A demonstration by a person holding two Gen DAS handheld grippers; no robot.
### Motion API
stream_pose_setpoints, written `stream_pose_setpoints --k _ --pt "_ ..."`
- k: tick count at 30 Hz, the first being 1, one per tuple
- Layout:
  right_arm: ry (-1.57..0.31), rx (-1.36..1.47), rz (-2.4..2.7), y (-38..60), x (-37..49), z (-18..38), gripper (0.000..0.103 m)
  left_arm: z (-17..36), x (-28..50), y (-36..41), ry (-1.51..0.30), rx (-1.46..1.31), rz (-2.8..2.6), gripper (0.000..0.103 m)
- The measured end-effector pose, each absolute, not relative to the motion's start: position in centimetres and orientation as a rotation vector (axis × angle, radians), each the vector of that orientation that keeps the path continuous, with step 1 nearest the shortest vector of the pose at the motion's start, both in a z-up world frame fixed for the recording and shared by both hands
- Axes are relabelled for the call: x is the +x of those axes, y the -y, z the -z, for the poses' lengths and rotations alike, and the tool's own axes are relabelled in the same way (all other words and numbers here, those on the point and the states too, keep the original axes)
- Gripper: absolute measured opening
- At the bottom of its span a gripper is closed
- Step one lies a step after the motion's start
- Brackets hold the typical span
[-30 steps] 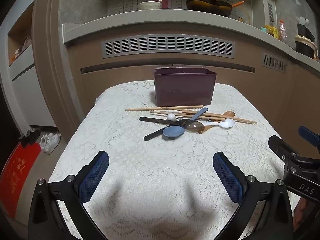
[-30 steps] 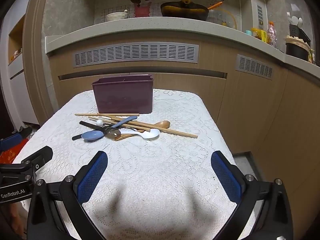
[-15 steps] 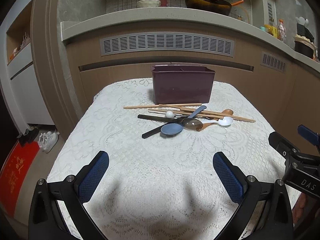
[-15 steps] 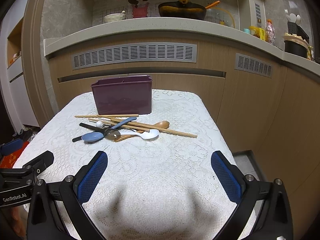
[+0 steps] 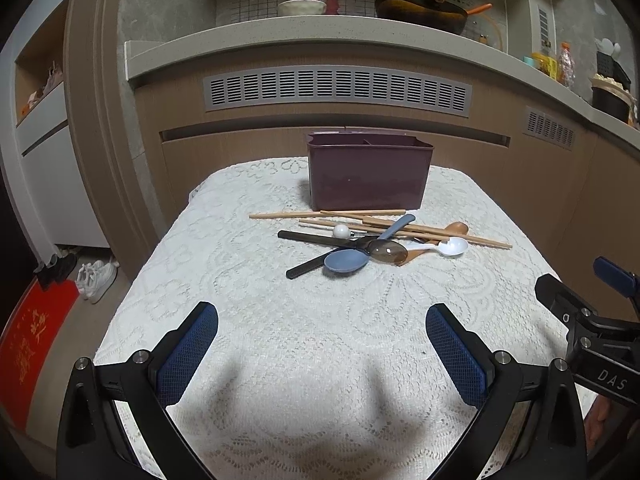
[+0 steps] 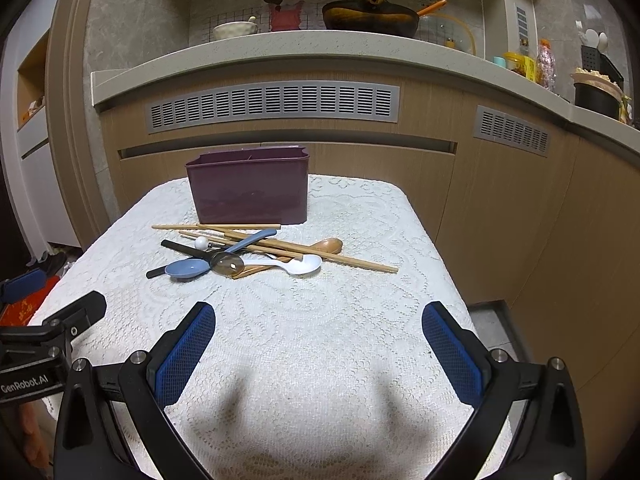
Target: Organize utensils
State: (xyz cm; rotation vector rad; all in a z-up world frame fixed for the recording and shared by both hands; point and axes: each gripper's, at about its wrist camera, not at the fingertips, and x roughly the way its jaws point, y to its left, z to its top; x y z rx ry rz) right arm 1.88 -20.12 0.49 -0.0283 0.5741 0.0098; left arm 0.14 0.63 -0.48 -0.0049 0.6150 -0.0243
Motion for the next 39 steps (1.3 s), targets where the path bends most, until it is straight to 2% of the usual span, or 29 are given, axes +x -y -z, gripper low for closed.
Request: stream_pose_setpoints --k 39 --pt "-0.577 -0.045 -0.010 20.15 1.72 -0.43 0.103 0.52 0.61 -0.75 -0.643 -0.006 0.032 0.103"
